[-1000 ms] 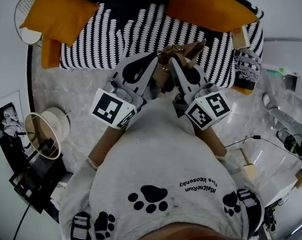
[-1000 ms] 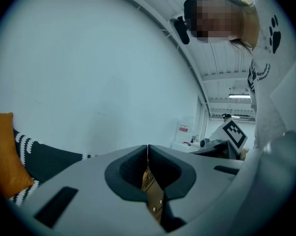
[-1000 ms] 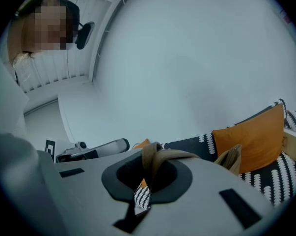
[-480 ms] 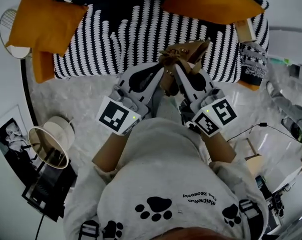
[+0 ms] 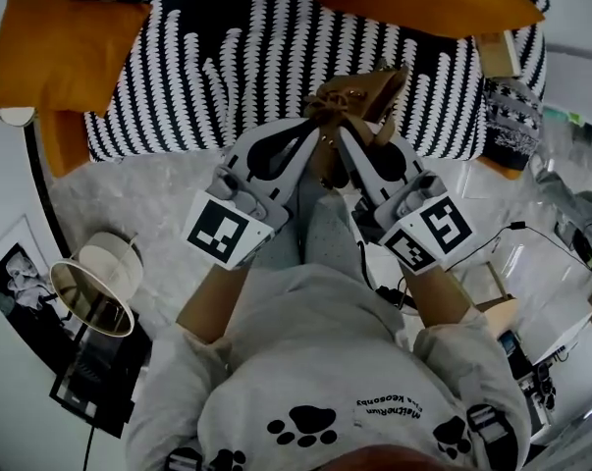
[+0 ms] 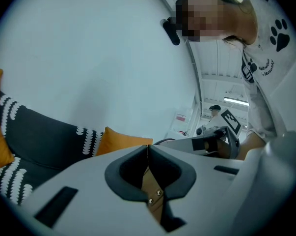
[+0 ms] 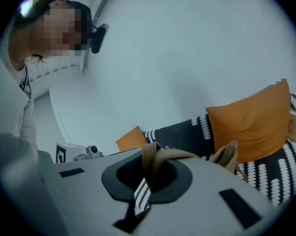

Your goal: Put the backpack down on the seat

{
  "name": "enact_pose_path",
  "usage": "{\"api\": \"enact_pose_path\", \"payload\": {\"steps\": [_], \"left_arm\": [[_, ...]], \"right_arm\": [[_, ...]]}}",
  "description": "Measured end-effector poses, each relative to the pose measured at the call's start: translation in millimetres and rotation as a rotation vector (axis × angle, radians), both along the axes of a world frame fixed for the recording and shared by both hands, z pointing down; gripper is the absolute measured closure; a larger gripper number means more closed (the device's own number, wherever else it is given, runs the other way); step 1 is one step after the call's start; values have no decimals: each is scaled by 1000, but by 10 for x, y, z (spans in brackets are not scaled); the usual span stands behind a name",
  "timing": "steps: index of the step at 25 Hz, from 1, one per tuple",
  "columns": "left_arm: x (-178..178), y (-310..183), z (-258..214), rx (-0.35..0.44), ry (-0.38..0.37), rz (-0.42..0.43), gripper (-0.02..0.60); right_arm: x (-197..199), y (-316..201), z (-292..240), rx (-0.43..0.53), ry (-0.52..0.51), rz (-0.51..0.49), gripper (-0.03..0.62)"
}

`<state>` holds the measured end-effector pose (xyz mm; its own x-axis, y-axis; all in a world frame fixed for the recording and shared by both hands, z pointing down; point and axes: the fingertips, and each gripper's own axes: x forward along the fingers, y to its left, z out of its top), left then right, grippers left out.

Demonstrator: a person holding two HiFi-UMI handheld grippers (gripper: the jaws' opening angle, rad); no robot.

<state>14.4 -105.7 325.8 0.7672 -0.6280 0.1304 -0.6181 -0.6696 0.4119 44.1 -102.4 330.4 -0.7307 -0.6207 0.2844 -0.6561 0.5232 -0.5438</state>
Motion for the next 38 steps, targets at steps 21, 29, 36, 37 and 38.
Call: {"api": "enact_pose_path", "payload": {"steps": [21, 29, 36, 37, 38], "left_arm": [[-205, -193, 1330, -42, -68, 31, 561], [-539, -338, 1363, -78, -70, 19, 561], [-380, -330, 1664, -126, -65, 9, 561], [-359, -329, 1771, -136, -66, 10, 561], [-347, -326, 1880, -144, -70, 11, 561]], "right_arm": [[-204, -297, 1240, -36, 46, -16, 560], [-551, -464, 1347, -85, 80, -10, 560], [-370, -579, 1725, -111, 118, 18, 560], [-352, -589, 1854, -120, 120, 19, 560], [-343, -592, 1988, -131, 122, 22, 560]]}}
